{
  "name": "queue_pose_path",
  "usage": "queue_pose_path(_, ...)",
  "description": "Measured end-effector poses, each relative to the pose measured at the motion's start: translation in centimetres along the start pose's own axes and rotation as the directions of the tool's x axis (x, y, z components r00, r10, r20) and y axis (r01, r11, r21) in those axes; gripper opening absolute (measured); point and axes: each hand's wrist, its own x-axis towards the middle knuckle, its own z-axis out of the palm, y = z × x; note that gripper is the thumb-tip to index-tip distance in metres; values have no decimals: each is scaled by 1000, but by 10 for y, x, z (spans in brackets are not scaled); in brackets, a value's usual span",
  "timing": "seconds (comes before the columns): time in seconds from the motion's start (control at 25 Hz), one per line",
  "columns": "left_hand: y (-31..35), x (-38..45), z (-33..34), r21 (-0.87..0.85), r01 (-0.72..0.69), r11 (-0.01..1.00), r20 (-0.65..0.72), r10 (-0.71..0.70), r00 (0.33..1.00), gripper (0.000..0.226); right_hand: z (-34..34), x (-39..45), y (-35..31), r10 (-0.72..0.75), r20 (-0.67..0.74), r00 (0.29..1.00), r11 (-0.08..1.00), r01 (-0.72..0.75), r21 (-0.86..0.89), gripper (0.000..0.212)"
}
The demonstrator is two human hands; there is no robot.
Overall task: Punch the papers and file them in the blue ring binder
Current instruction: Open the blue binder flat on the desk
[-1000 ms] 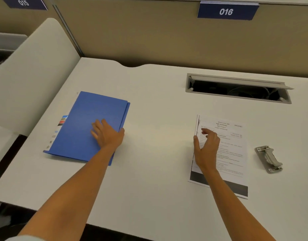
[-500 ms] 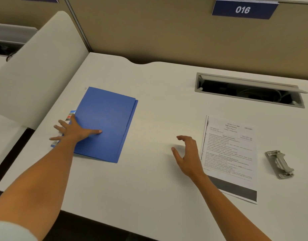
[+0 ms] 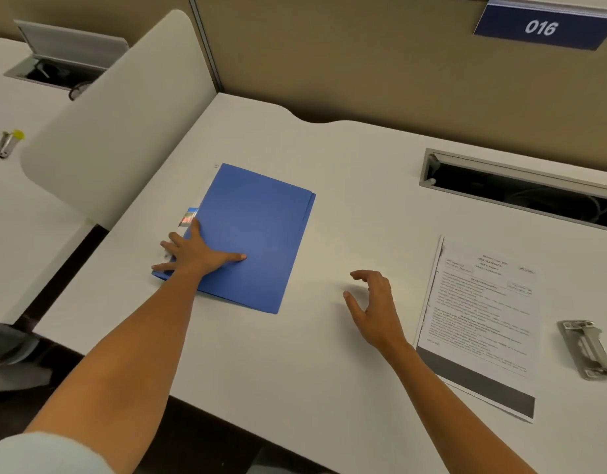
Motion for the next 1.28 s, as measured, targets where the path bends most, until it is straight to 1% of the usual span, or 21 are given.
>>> queue_pose_path(0.16,11,-22,22,-19,-45,999,8,45,999,136,17,-2,-5,59,66,996,998,-61,25,35)
queue_pose_path(0.28,22,-43,44,4,-89,996,3,89,996,137,23,-6,-4,119,105,987,992,-122,21,36)
queue_pose_path(0.36,32,-57,57,20,-127,992,13,126,992,137,23,-10,-5,150,82,985,988,-152,23,36)
queue_pose_path(0.48,46,-75,73,25,-188,982,45,187,981,137,18,-15,-3,221,3,975,974,-221,43,39)
queue_pose_path(0.64,57,-96,91,35,-259,965,65,257,964,135,11,-23,0,337,-76,938,940,-332,74,42)
queue_pose_path(0.72,55,-107,101,77,-358,931,56,354,934,134,7,-28,3,360,-104,927,932,-354,76,46)
queue_pose_path(0.88,37,-118,114,91,-553,828,99,546,832,138,-4,-34,10,397,-175,901,917,-381,119,50)
queue_pose_path(0.96,30,-116,113,85,-604,792,119,594,796,136,-7,-36,12,402,-200,894,915,-383,130,48)
queue_pose_path(1.12,18,-106,110,60,-671,739,135,660,739,128,-7,-38,13,394,-202,897,916,-363,174,43)
queue_pose_path(1.28,7,-105,108,95,-740,666,110,732,672,115,-10,-41,5,425,-270,864,889,-342,306,35)
